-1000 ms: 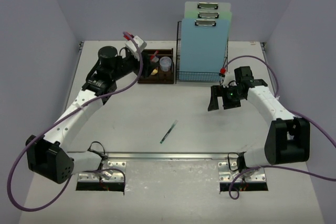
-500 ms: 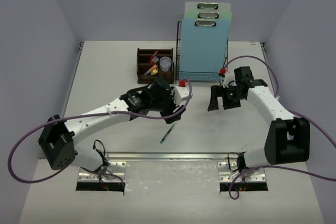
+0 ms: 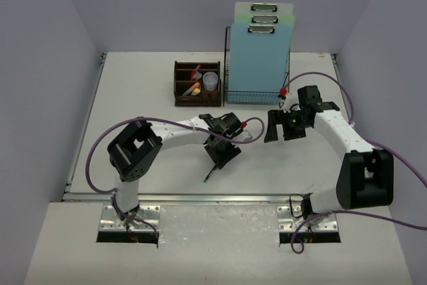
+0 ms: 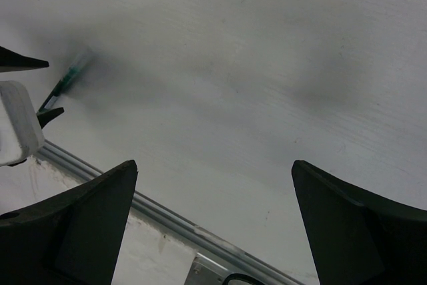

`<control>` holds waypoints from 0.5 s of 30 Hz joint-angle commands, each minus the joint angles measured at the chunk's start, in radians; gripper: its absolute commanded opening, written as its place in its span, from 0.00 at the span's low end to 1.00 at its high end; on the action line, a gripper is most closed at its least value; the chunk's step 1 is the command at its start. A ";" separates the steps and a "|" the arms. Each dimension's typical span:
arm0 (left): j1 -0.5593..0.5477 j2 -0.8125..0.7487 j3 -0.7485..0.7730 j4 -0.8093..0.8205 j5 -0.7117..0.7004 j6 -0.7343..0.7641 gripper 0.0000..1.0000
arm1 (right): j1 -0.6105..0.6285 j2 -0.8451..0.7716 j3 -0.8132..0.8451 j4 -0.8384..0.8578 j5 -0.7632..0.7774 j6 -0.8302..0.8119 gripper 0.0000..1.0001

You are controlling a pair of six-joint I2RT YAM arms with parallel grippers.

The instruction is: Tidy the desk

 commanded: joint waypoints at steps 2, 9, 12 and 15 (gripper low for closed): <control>-0.009 0.071 0.104 -0.017 0.016 -0.048 0.46 | -0.002 -0.031 -0.007 0.019 0.004 -0.009 0.99; -0.009 0.176 0.157 -0.029 0.002 -0.061 0.36 | -0.006 -0.033 -0.009 0.021 0.016 -0.012 0.99; -0.009 0.203 0.157 -0.027 -0.003 -0.067 0.28 | -0.010 -0.028 -0.009 0.020 0.016 -0.013 0.99; -0.009 0.200 0.127 -0.012 -0.013 -0.068 0.18 | -0.013 -0.028 -0.009 0.016 0.016 -0.015 0.99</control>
